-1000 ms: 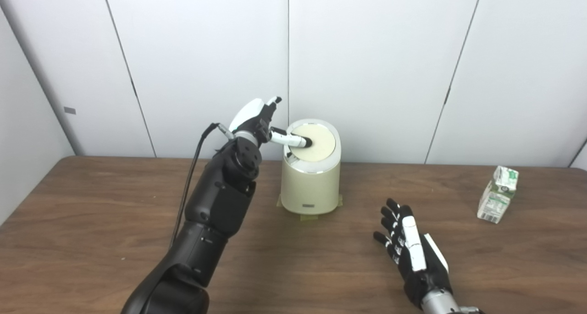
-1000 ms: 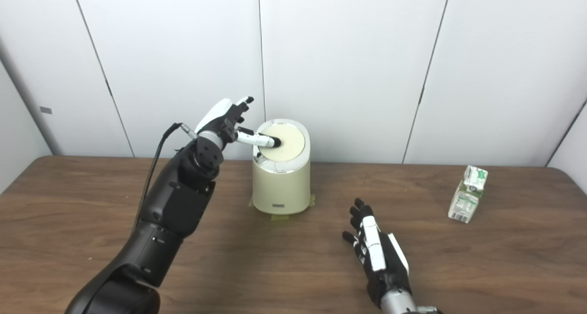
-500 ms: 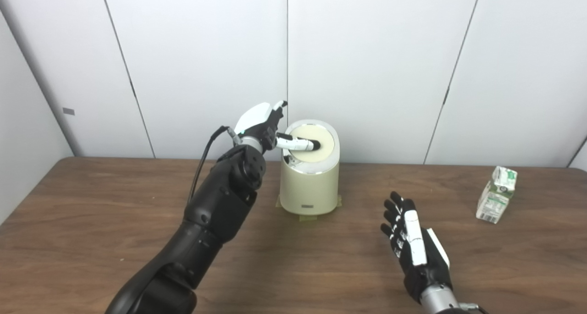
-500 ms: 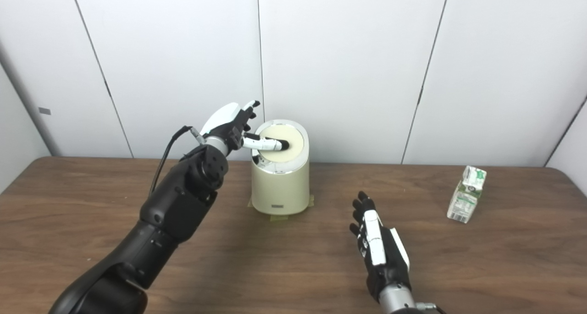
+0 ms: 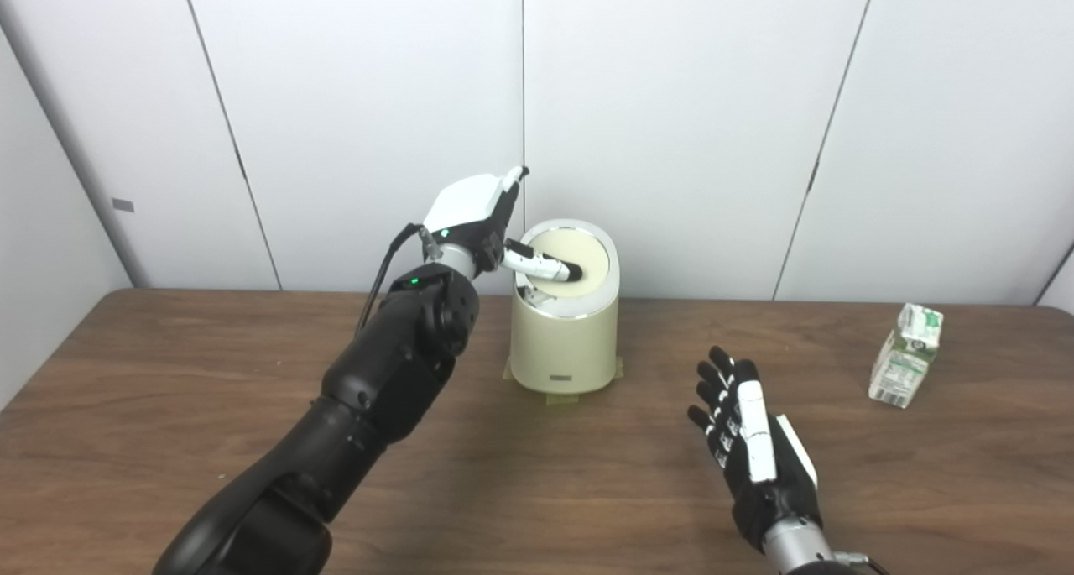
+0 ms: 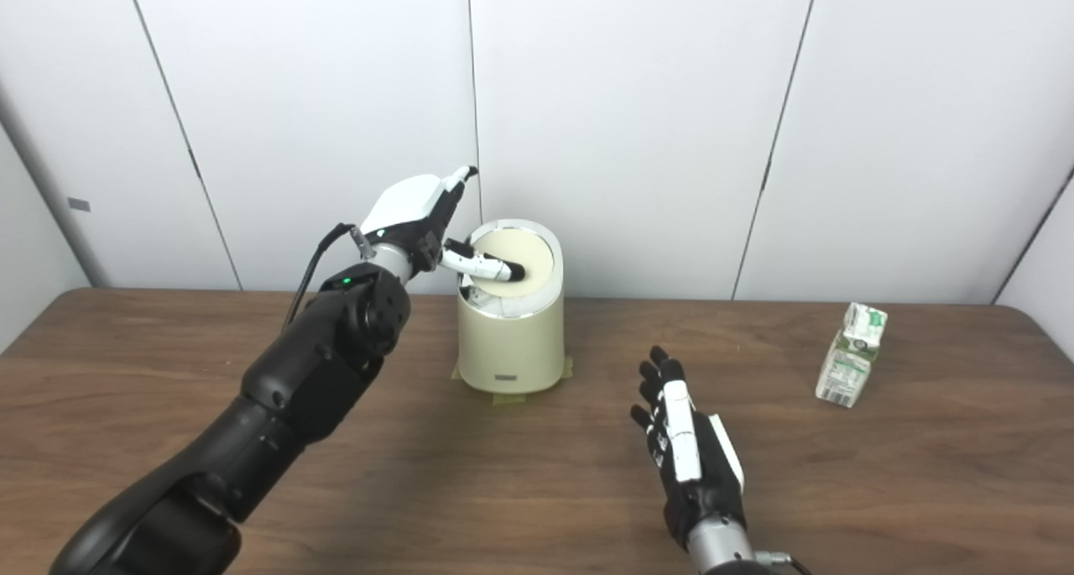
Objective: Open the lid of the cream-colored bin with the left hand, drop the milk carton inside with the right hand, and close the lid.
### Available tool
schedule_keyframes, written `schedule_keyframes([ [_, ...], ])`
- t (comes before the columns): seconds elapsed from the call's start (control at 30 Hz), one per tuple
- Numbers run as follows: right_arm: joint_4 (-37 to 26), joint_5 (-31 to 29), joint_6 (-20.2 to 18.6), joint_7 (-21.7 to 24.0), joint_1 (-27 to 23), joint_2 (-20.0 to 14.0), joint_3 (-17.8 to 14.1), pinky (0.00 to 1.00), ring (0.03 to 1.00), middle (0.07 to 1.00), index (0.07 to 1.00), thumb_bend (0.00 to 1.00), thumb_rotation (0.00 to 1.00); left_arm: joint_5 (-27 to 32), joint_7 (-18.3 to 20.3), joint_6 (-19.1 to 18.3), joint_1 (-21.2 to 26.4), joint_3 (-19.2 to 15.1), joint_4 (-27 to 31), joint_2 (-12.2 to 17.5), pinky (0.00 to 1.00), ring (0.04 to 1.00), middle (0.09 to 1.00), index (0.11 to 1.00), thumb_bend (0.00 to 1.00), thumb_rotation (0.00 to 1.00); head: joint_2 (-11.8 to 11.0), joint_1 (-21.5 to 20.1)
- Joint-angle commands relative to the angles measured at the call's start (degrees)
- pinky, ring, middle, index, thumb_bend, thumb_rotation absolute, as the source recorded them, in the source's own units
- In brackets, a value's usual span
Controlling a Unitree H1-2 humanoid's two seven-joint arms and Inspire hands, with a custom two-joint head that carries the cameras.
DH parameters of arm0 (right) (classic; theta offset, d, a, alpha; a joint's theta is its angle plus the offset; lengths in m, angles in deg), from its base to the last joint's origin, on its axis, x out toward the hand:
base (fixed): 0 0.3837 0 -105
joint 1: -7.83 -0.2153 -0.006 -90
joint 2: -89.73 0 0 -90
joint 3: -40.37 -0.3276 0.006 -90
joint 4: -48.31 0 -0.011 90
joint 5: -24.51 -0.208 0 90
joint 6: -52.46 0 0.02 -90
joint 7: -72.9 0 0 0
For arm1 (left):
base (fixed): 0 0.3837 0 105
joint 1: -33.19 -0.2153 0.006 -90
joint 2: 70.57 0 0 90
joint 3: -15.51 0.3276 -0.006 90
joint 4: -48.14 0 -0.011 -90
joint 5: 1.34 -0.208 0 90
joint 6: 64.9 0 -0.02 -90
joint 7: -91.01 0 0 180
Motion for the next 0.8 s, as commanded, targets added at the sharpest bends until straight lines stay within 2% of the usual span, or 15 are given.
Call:
schedule_keyframes([
  [0.0, -2.3, -0.4, 0.8, -0.1, -2.3, 0.5, -0.1, 0.94, 0.983, 0.965, 0.971, 0.69, 1.00, -0.4, 1.3, -1.6, 1.4, -0.4, -0.2, 0.9, 0.78, 0.879, 0.959, 0.994, 0.92, 0.00, 0.1, 0.1],
  [0.07, -2.6, -0.2, 0.6, -0.1, -2.3, 0.3, -0.2, 0.94, 0.982, 0.965, 0.969, 0.68, 1.00, 1.7, 2.0, -2.9, 1.6, -2.4, 0.8, 0.2, 0.77, 0.870, 0.956, 0.995, 0.90, 0.00, 0.1, 0.1],
  [0.13, -2.8, -0.3, 0.4, -0.1, -2.4, 0.0, -0.5, 0.96, 0.988, 0.969, 0.975, 0.67, 1.00, 5.1, 2.7, -4.2, 1.7, -5.7, 2.5, -0.7, 0.73, 0.857, 0.936, 0.985, 0.85, 0.05, -0.1, -0.9],
  [0.17, -2.9, -0.5, 0.5, 0.0, -2.4, -0.2, -0.8, 0.96, 0.990, 0.972, 0.977, 0.67, 1.00, 8.8, 2.1, -4.9, 1.2, -9.8, 4.6, -2.1, 0.71, 0.856, 0.929, 0.973, 0.80, 0.09, -0.1, -0.9],
  [0.2, -2.8, -0.7, 0.8, 0.0, -2.5, -0.3, -1.1, 0.96, 0.991, 0.974, 0.978, 0.67, 1.00, 11.7, 0.9, -4.9, 0.5, -13.1, 6.7, -3.2, 0.69, 0.848, 0.923, 0.956, 0.74, 0.14, -0.2, -1.2],
  [0.27, -2.4, -0.7, 1.5, 0.1, -2.6, -0.8, -1.6, 0.95, 0.988, 0.974, 0.976, 0.67, 1.00, 15.2, -1.3, -4.1, -1.2, -17.7, 10.6, -5.0, 0.66, 0.819, 0.891, 0.922, 0.64, 0.25, -0.3, -1.4],
  [0.3, -2.2, -0.6, 1.8, 0.1, -2.7, -1.1, -1.9, 0.95, 0.986, 0.973, 0.977, 0.66, 1.00, 16.0, -2.3, -3.6, -2.3, -19.1, 12.6, -5.7, 0.67, 0.807, 0.874, 0.910, 0.57, 0.34, -0.3, -1.4],
  [0.37, -1.7, -0.4, 2.4, -0.2, -2.9, -1.5, -2.4, 0.95, 0.982, 0.971, 0.975, 0.66, 1.00, 17.9, -3.3, -2.9, -4.7, -21.2, 16.6, -6.6, 0.69, 0.807, 0.867, 0.903, 0.53, 0.41, -0.2, -2.1],
  [0.4, -1.4, -0.4, 2.9, -0.4, -2.9, -1.6, -2.8, 0.93, 0.972, 0.964, 0.971, 0.66, 0.96, 19.2, -3.5, -2.6, -6.4, -22.1, 18.9, -7.0, 0.75, 0.836, 0.877, 0.909, 0.51, 0.52, -0.3, -2.4],
  [0.43, -1.3, -0.4, 3.3, -0.5, -2.9, -1.7, -3.0, 0.93, 0.969, 0.961, 0.969, 0.66, 0.92, 20.1, -3.6, -2.3, -7.5, -22.7, 20.5, -7.2, 0.78, 0.852, 0.884, 0.911, 0.49, 0.58, -0.3, -2.4],
  [0.5, -1.0, -0.7, 4.1, -0.5, -2.7, -2.0, -3.7, 0.92, 0.964, 0.958, 0.967, 0.65, 0.87, 22.6, -3.6, -2.8, -10.5, -24.4, 25.2, -8.0, 0.80, 0.852, 0.880, 0.900, 0.48, 0.66, -0.4, -3.2],
  [0.53, -0.9, -0.8, 4.5, -0.4, -2.6, -2.2, -3.9, 0.91, 0.961, 0.962, 0.969, 0.64, 0.82, 23.7, -3.5, -3.2, -11.7, -25.1, 27.2, -8.3, 0.80, 0.842, 0.869, 0.894, 0.48, 0.72, -0.4, -3.2],
  [0.6, -1.0, -0.7, 4.9, -0.6, -2.3, -2.5, -4.3, 0.89, 0.950, 0.961, 0.968, 0.62, 0.75, 25.7, -3.3, -3.2, -14.2, -26.2, 30.7, -8.6, 0.80, 0.835, 0.859, 0.887, 0.46, 0.80, -0.3, -3.7],
  [0.73, -3.1, -0.3, 4.2, -0.6, -1.3, -3.9, -4.9, 0.84, 0.916, 0.949, 0.951, 0.57, 0.52, 29.1, -2.8, -2.9, -19.4, -27.6, 36.5, -8.7, 0.84, 0.860, 0.873, 0.899, 0.39, 0.87, 0.0, -5.0],
  [0.77, -3.7, -0.3, 4.0, -0.8, -1.0, -4.3, -5.3, 0.82, 0.901, 0.942, 0.941, 0.57, 0.44, 29.5, -2.9, -3.2, -20.7, -27.8, 37.8, -8.7, 0.84, 0.860, 0.876, 0.902, 0.40, 0.90, 0.2, -5.6],
])
